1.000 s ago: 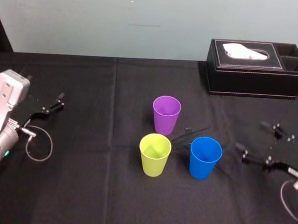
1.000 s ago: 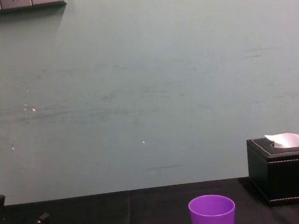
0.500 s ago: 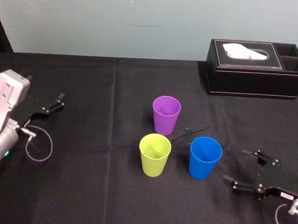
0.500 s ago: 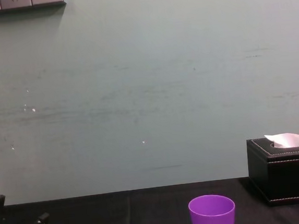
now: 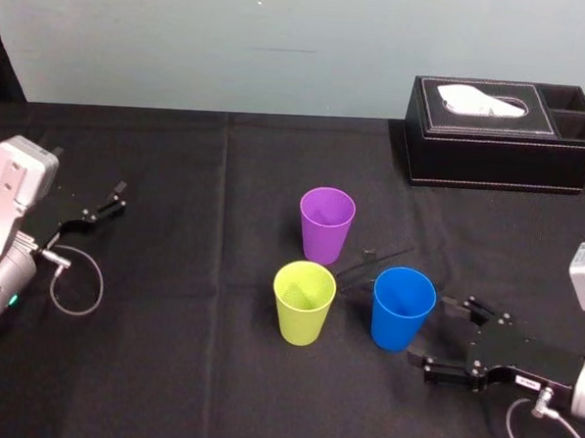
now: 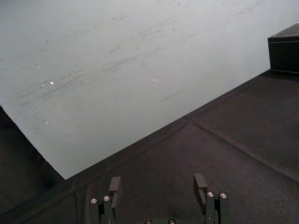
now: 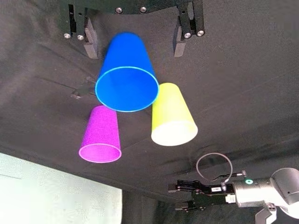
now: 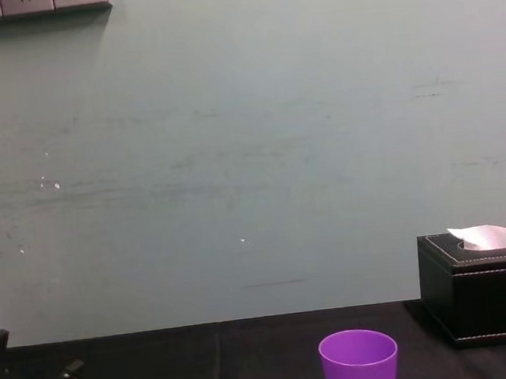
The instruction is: Stack the three plastic cups sequentially using one hand.
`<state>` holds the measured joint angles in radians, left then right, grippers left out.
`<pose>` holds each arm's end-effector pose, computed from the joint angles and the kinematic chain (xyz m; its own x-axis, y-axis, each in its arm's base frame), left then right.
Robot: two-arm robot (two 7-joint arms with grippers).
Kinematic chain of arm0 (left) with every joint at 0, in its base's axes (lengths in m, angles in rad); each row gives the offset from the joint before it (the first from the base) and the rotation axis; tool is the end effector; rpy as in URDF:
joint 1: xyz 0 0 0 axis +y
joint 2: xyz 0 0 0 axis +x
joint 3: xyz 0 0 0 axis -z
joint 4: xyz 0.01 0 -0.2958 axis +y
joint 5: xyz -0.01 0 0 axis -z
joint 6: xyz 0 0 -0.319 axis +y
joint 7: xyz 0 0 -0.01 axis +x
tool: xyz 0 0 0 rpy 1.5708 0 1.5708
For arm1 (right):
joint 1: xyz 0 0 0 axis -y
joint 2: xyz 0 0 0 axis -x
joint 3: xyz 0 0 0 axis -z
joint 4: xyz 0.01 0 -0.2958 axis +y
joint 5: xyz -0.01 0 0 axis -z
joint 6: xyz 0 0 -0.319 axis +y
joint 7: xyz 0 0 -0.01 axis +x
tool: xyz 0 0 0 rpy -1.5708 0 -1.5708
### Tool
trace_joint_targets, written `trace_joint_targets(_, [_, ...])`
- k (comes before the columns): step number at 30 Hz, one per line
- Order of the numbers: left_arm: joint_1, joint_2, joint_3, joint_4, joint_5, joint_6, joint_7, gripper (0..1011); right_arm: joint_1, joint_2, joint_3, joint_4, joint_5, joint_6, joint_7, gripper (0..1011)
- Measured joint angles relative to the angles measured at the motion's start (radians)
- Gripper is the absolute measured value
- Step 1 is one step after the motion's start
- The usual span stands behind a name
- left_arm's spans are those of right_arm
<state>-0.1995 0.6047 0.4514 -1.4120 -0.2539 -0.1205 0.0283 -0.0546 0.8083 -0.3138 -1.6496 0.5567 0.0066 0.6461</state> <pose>0.3687 0.0833 -0.3089 0.2923 0.8803 0.3737 -0.9553 0.2873 0.0703 0.3071 -0.1302 -0.2862 0.8136 -0.5812 0.0189 0.5596 0.7737 -0.2972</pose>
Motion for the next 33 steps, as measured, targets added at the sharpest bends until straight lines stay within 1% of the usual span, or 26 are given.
trace_joint_targets(5, [0.000, 0.000, 0.000, 0.000, 0.000, 0.000, 0.000, 1011, 0.033, -0.024, -0.031, 0.019, -0.014, 0.005, 0.007, 1003])
trace_joint_targets(16, [0.000, 0.000, 0.000, 0.000, 0.000, 0.000, 0.000, 1011, 0.082, -0.062, -0.069, 0.059, -0.032, -0.003, 0.012, 1003])
trace_joint_targets(23, [0.000, 0.000, 0.000, 0.000, 0.000, 0.000, 0.000, 1011, 0.090, -0.070, -0.074, 0.064, -0.038, -0.005, 0.005, 1003])
trace_joint_targets(33, [0.000, 0.000, 0.000, 0.000, 0.000, 0.000, 0.000, 1011, 0.078, -0.066, -0.059, 0.060, -0.041, -0.014, -0.017, 1003])
